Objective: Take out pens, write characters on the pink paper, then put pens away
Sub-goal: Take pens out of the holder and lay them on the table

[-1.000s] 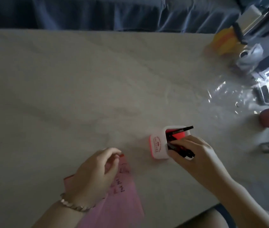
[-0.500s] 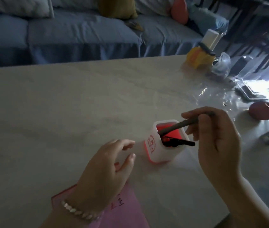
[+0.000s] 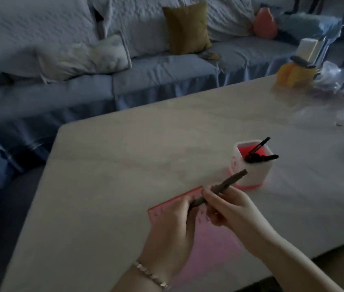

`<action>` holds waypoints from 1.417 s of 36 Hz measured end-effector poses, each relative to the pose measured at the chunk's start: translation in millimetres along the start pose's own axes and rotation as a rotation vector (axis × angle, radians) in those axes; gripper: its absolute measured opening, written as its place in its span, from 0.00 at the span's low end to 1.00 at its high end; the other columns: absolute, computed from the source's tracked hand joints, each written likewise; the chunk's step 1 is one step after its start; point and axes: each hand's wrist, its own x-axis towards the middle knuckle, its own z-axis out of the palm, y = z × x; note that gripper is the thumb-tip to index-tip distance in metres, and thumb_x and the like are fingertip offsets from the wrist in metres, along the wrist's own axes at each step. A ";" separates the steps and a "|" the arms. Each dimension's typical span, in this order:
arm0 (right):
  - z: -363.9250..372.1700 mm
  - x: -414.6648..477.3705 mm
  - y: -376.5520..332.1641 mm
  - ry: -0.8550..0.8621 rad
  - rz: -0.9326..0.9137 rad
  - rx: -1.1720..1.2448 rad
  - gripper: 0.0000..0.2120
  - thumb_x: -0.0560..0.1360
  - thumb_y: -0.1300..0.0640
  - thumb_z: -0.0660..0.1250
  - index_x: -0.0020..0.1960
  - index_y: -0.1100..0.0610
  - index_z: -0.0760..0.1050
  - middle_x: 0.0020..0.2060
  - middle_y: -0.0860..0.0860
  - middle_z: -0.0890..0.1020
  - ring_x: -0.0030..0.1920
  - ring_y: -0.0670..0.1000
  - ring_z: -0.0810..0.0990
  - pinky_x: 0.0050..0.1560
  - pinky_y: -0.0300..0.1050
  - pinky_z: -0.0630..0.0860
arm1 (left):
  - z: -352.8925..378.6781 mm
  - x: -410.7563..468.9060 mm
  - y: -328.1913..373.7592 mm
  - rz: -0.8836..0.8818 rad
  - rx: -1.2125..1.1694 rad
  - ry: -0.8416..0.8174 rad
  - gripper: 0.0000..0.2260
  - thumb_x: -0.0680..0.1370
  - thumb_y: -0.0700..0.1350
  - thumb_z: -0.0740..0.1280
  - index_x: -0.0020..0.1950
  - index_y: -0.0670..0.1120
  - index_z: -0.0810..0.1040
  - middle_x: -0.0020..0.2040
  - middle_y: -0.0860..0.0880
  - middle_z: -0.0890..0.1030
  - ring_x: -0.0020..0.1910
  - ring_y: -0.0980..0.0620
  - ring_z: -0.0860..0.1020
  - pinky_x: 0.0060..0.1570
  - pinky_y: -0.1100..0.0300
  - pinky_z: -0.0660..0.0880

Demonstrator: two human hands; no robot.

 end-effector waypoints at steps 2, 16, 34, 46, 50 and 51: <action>10.5 -2.7 6.9 -0.025 0.000 -0.063 0.10 0.76 0.60 0.62 0.39 0.64 0.74 0.25 0.52 0.73 0.25 0.48 0.69 0.28 0.40 0.66 | 0.0 -9.7 -8.6 0.007 0.159 0.018 0.14 0.80 0.51 0.50 0.60 0.53 0.71 0.54 0.53 0.78 0.53 0.54 0.76 0.51 0.57 0.72; 46.6 -14.6 44.6 -0.082 -0.013 -0.183 0.10 0.77 0.61 0.59 0.37 0.61 0.70 0.21 0.48 0.72 0.24 0.46 0.67 0.28 0.39 0.64 | -3.2 -45.3 -38.9 0.138 0.193 0.077 0.06 0.77 0.52 0.51 0.51 0.56 0.65 0.59 0.64 0.64 0.43 0.63 0.72 0.31 0.79 0.62; 82.3 90.7 31.7 -0.120 -0.011 -0.386 0.11 0.78 0.58 0.58 0.38 0.57 0.73 0.29 0.48 0.79 0.29 0.46 0.75 0.33 0.37 0.73 | -52.2 -33.1 -113.1 -0.394 -0.069 0.271 0.19 0.79 0.39 0.53 0.69 0.46 0.55 0.32 0.47 0.71 0.25 0.57 0.69 0.28 0.67 0.65; 156.0 151.5 92.0 -0.446 -0.087 -1.255 0.12 0.76 0.58 0.60 0.53 0.65 0.73 0.52 0.63 0.77 0.52 0.61 0.76 0.46 0.46 0.71 | -57.9 -34.1 -169.6 -0.610 -0.410 0.648 0.11 0.75 0.31 0.63 0.41 0.47 0.70 0.40 0.50 0.81 0.37 0.53 0.81 0.39 0.56 0.76; 155.6 146.0 103.5 -0.340 -0.131 -1.269 0.14 0.76 0.55 0.60 0.56 0.63 0.73 0.54 0.61 0.75 0.54 0.61 0.75 0.51 0.49 0.72 | -54.8 -18.0 -173.5 -0.584 -0.200 0.620 0.09 0.72 0.34 0.68 0.40 0.47 0.75 0.41 0.46 0.80 0.40 0.49 0.80 0.47 0.53 0.76; 154.1 143.4 104.0 -0.323 -0.133 -1.257 0.15 0.76 0.54 0.60 0.57 0.63 0.73 0.54 0.61 0.75 0.54 0.61 0.75 0.51 0.48 0.72 | -52.2 -12.7 -174.3 -0.560 -0.135 0.607 0.07 0.72 0.34 0.68 0.43 0.46 0.77 0.44 0.44 0.80 0.40 0.49 0.79 0.48 0.57 0.74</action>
